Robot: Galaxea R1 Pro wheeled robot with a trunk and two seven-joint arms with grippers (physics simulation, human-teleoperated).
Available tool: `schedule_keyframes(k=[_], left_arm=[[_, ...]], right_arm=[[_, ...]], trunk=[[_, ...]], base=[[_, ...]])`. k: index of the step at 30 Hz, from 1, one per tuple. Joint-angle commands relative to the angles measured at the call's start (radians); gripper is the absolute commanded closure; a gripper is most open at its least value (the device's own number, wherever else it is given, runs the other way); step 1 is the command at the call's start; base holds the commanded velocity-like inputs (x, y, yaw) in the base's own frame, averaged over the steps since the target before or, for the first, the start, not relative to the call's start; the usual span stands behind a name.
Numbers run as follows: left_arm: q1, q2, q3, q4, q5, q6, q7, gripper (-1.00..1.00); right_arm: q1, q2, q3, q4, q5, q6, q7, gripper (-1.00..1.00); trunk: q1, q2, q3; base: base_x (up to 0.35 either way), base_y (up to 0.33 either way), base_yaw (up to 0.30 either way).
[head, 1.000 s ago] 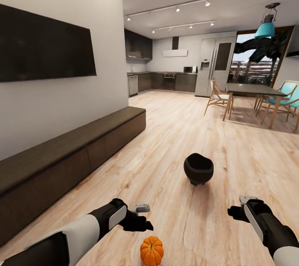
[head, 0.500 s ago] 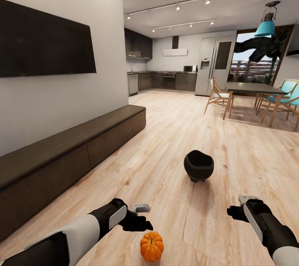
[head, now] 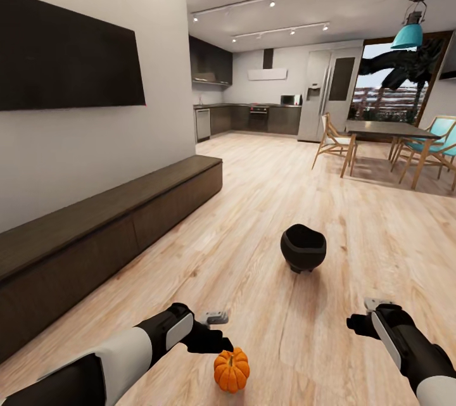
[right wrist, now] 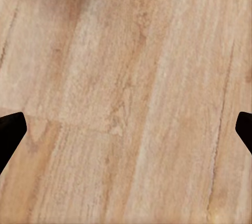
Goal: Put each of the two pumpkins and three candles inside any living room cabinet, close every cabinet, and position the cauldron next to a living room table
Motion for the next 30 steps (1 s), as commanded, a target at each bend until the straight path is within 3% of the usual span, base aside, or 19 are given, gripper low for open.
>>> schedule_keyframes(k=[1, 13, 19, 30], left_arm=[[-0.001, 0.0, -0.003, 0.001, -0.002, 0.002, -0.006, -1.0], [-0.001, -0.001, -0.001, 0.001, -0.001, 0.009, -0.004, -1.0], [-0.001, -0.006, -0.002, 0.001, -0.002, 0.009, -0.004, -1.0], [-0.001, -0.017, -0.003, 0.002, -0.003, 0.03, -0.003, -1.0]], right_arm=[[0.0, -0.001, -0.001, -0.001, -0.01, 0.004, -0.004, -1.0], [0.0, -0.002, -0.001, -0.001, -0.01, 0.004, -0.004, -1.0], [-0.001, -0.003, -0.001, -0.001, -0.01, 0.004, -0.004, -1.0], [0.0, -0.003, -0.002, -0.002, -0.01, 0.004, -0.004, -1.0]], trunk=[[0.0, 0.0, -0.001], [0.0, 0.0, -0.001], [0.0, 0.0, -0.001], [0.005, -0.003, -0.044]], base=[[0.007, 0.0, 0.0], [0.241, 0.0, 0.0], [0.073, 0.0, 0.0], [0.003, 0.0, 0.0]])
